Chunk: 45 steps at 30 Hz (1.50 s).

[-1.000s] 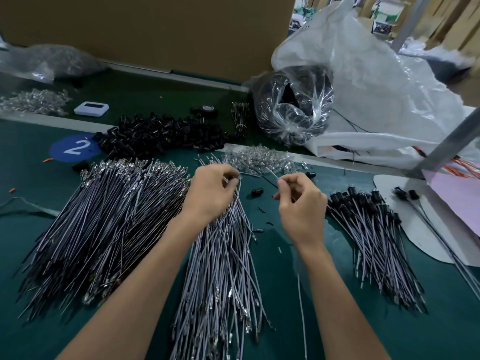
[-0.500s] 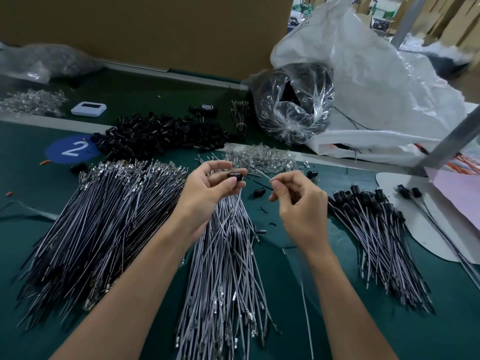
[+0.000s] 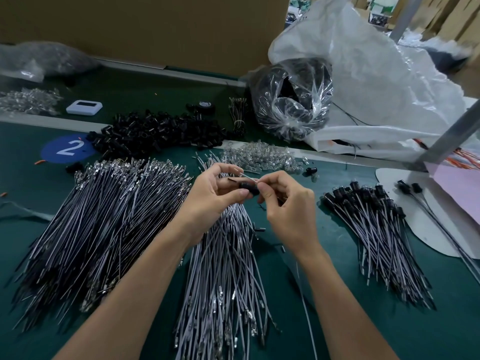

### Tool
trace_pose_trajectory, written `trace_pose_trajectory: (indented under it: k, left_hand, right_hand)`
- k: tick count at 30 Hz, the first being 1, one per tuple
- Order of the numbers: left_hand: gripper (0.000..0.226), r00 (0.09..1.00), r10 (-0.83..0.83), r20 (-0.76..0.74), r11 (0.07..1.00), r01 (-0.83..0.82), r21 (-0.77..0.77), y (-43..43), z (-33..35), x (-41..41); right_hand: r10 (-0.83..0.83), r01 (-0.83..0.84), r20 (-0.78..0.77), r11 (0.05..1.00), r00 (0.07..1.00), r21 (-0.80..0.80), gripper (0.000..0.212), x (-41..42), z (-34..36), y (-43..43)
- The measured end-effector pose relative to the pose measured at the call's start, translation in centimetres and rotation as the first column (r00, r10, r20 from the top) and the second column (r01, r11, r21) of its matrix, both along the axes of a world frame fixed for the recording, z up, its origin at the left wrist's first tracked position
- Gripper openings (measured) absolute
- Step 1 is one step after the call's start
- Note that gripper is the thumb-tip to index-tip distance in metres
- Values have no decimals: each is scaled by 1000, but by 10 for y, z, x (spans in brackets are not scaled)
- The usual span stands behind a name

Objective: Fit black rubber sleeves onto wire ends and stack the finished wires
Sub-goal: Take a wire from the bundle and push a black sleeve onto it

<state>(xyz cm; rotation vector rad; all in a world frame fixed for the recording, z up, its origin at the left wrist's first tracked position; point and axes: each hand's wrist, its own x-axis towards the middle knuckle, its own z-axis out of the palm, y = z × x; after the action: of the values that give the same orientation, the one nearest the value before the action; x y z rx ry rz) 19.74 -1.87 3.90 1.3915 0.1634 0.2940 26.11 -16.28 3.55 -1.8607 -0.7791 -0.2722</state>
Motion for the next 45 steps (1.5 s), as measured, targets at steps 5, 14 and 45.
trace_pose_trajectory:
  k: [5,14,45]
  left_hand:
    - [34,999,14,36,975,-6,-224,-2,-2,1]
    - [12,985,168,37,916,-142,-375,-2,-3,0]
    - [18,974,222,37,823,-167,-544,0,-7,4]
  right_hand:
    - [-8,8,21,1000,1000,20,4,-2,-2,3]
    - [-27,37,-91,993,995,110,5,-5,-1,5]
    - [-70,77,115,995,991,-56,3,2,-1,-3]
